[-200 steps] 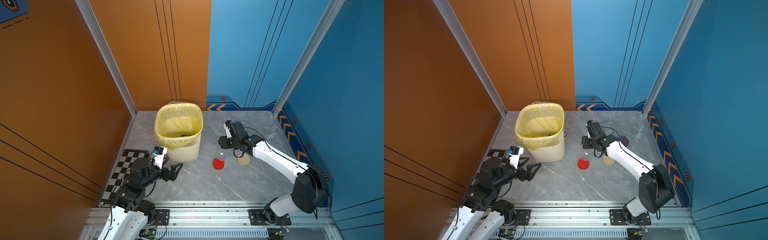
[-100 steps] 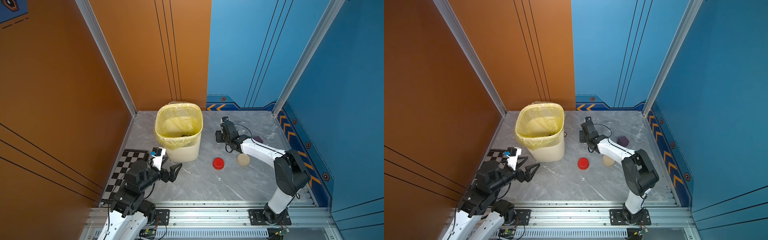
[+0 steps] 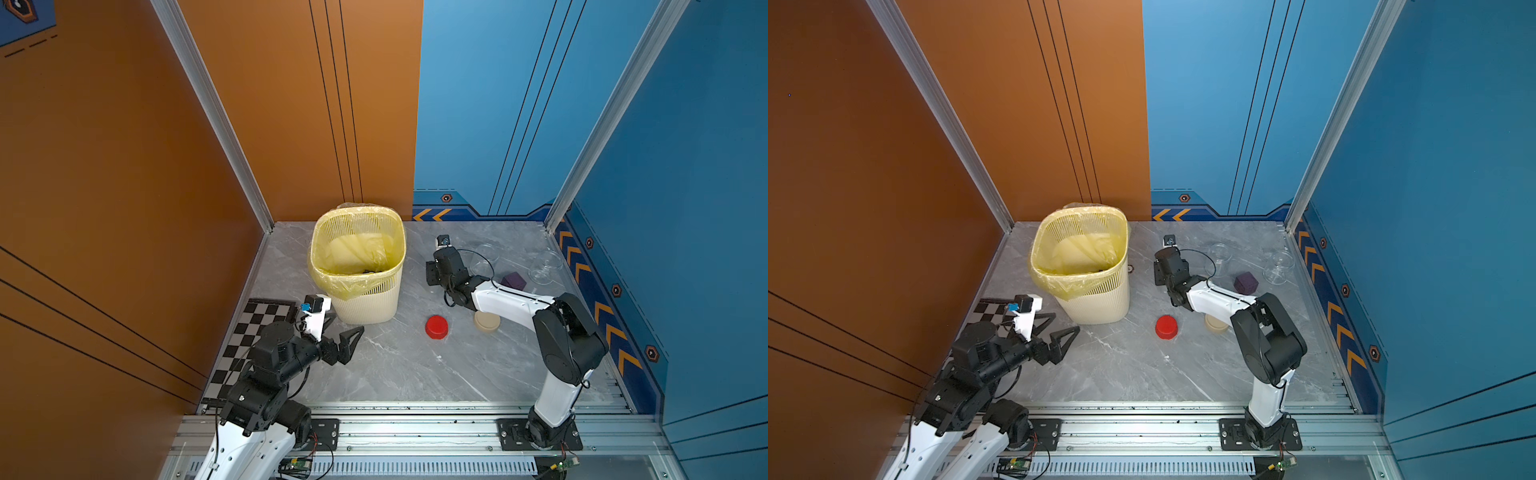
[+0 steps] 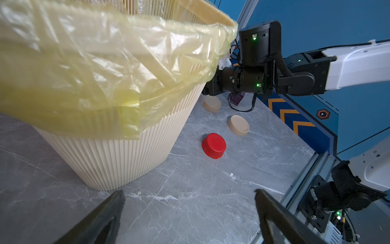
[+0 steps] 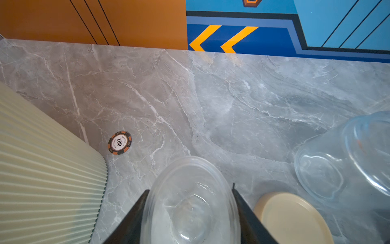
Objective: Empty moldy tea leaves from jars
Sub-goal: Place the jar at the center of the board.
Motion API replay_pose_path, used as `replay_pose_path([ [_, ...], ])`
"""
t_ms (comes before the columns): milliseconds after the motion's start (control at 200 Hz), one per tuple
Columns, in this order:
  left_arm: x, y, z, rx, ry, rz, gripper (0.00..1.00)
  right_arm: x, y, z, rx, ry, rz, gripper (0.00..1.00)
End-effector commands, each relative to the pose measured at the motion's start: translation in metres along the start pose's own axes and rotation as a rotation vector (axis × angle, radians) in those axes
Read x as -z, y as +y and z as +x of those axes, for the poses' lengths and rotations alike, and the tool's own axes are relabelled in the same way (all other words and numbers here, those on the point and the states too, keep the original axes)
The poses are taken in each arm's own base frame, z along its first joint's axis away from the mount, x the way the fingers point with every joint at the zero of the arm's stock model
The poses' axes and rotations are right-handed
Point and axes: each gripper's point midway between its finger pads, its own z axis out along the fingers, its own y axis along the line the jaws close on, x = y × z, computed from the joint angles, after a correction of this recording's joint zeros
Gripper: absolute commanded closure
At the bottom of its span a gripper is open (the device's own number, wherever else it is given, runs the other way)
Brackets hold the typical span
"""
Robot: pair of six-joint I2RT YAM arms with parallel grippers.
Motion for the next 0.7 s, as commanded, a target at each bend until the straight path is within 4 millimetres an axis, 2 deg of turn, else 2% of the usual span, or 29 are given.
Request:
replay_pose_path([
  [0,-0.002,0.000,-0.002,-0.020,-0.011,-0.001,0.02,-0.001,-0.005,-0.001,0.029,-0.023,0.034,0.45],
  [380,-0.001,-0.002,-0.003,-0.021,-0.013,0.010,0.02,-0.005,-0.005,0.007,0.027,0.001,0.034,0.41],
  [696,-0.001,-0.002,-0.003,-0.021,-0.014,0.011,0.02,-0.005,-0.006,0.013,0.022,0.019,0.042,0.31],
])
